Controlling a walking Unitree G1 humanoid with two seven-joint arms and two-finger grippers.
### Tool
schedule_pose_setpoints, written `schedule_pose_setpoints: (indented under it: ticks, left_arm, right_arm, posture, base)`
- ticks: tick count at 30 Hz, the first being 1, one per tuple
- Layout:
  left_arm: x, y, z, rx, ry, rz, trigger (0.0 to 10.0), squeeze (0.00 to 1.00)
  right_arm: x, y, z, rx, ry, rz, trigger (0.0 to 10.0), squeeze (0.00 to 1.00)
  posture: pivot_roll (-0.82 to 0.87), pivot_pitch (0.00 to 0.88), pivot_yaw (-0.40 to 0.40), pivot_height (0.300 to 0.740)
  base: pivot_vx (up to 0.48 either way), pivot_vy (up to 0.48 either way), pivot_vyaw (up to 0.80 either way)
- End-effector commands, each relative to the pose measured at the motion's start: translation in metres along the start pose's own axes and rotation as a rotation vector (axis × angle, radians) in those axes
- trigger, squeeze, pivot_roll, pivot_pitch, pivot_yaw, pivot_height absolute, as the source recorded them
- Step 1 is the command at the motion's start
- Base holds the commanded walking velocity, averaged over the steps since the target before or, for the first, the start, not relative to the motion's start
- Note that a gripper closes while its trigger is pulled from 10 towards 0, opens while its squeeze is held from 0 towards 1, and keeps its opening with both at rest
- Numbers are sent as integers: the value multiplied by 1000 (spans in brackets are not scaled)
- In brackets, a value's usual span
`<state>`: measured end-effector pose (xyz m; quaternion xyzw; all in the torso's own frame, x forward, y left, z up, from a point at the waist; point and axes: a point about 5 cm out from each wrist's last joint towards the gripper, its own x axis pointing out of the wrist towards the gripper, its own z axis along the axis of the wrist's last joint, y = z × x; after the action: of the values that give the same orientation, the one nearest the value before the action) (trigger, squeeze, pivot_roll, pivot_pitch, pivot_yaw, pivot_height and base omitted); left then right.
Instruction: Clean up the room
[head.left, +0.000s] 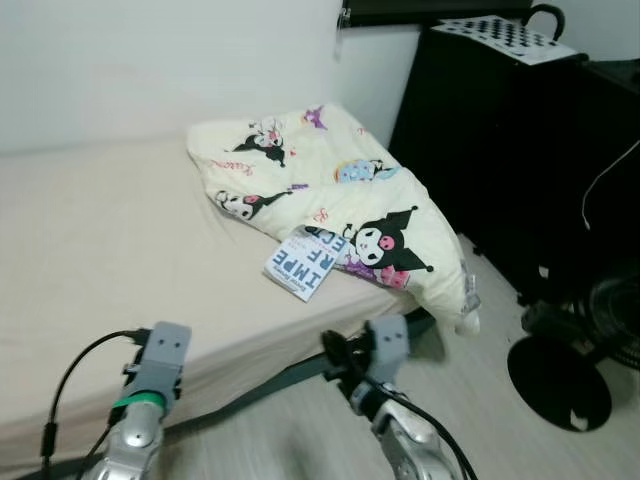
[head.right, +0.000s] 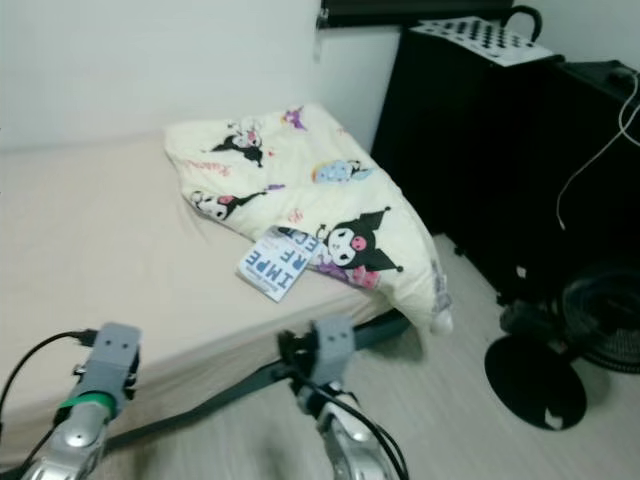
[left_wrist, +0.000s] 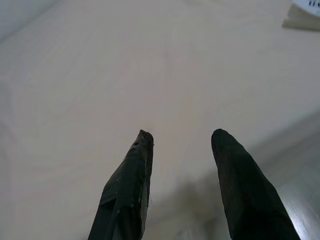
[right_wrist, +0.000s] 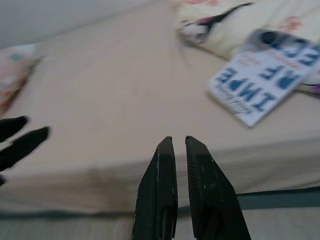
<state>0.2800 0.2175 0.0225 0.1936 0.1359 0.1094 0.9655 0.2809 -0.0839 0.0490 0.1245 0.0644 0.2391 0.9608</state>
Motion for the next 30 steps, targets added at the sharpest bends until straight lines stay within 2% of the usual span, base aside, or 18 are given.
schedule_pose_setpoints:
  ticks: [1,14,25,30]
  left_arm:
    - [-3,-7,-4,-1,18,-20,10000,0]
    - [-4,-6,-4,-4,13,-19,10000,0]
    - [-6,-10,-1,-6,-10,-43,10000,0]
    - [-6,-10,-2,-2,-13,-47,10000,0]
  right_arm:
    - [-5,-4,-5,6,17,-21,10000,0]
    - [-5,-3,-6,7,18,-20,10000,0]
    - [-6,-2,-7,11,20,-22,10000,0]
    - [-8,-6,-14,14,56,-43,10000,0]
  posture:
    - [-27,43,36,740]
    - [-24,47,35,740]
    - [-27,53,38,740]
    - [-23,57,38,740]
  base:
    - [352,0,0]
    - [320,0,0]
    - [0,0,0]
    - [0,0,0]
